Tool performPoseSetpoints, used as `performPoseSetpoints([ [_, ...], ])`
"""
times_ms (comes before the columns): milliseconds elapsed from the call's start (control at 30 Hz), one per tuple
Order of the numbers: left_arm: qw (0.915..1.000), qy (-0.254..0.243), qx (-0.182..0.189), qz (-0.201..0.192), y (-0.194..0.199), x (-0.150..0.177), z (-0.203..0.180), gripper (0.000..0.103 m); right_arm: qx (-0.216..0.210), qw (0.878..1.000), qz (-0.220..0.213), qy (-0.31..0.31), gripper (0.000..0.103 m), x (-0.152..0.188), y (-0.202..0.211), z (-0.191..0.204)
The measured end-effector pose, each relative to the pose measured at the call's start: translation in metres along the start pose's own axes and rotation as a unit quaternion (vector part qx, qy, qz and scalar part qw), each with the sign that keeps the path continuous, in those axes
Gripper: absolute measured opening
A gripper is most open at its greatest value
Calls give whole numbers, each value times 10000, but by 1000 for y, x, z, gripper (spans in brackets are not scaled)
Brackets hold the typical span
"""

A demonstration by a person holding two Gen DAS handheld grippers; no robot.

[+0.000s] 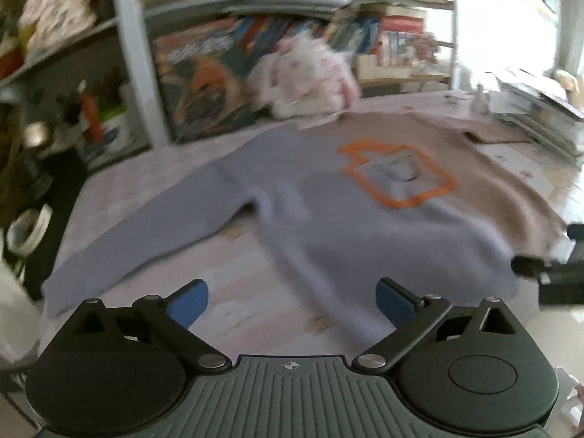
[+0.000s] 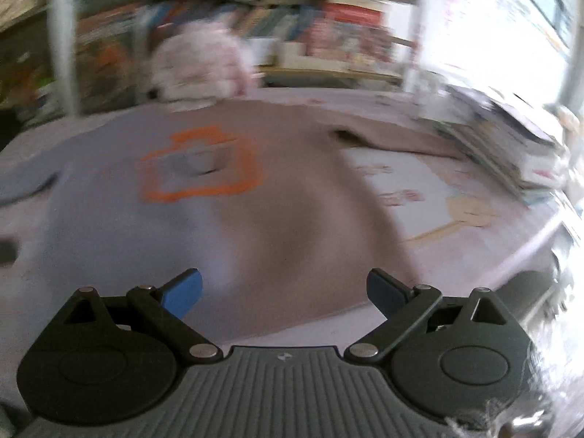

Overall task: Fold clothes
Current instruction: 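Grasp the lavender sleeve cuff with the left gripper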

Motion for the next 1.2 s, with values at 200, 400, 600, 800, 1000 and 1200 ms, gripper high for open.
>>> performPoseSetpoints([
  [200,9972,698,-251,-49,18,23,73,100,-374,9981,-91,488,97,-2,17,77],
  [400,9765,2053,-497,-434,18,34,155,89,-586,9952,32,783,97,-8,13,122],
  [600,9549,2890,-610,-309,-9,39,199,60,-720,9917,-53,1060,97,-16,16,144],
  [800,9183,3878,-770,-181,-30,50,232,41,-539,9925,-35,1100,97,-16,18,138],
  [1000,8771,4706,-882,-385,-39,52,253,39,-340,9947,68,972,97,-14,14,124],
  [1200,8463,5232,-780,-628,-49,46,262,39,-261,9949,102,974,97,-16,12,120],
])
Point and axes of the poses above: each gripper's, at about its wrist camera, not at the fingertips, and y roughly against the way its jaws point, z to its left, x to its underside, the point moved 10 cm from there along -y, roughly the way its jaws point, and after that the axes turned 2 degrees about x, right-handed, at the moved point
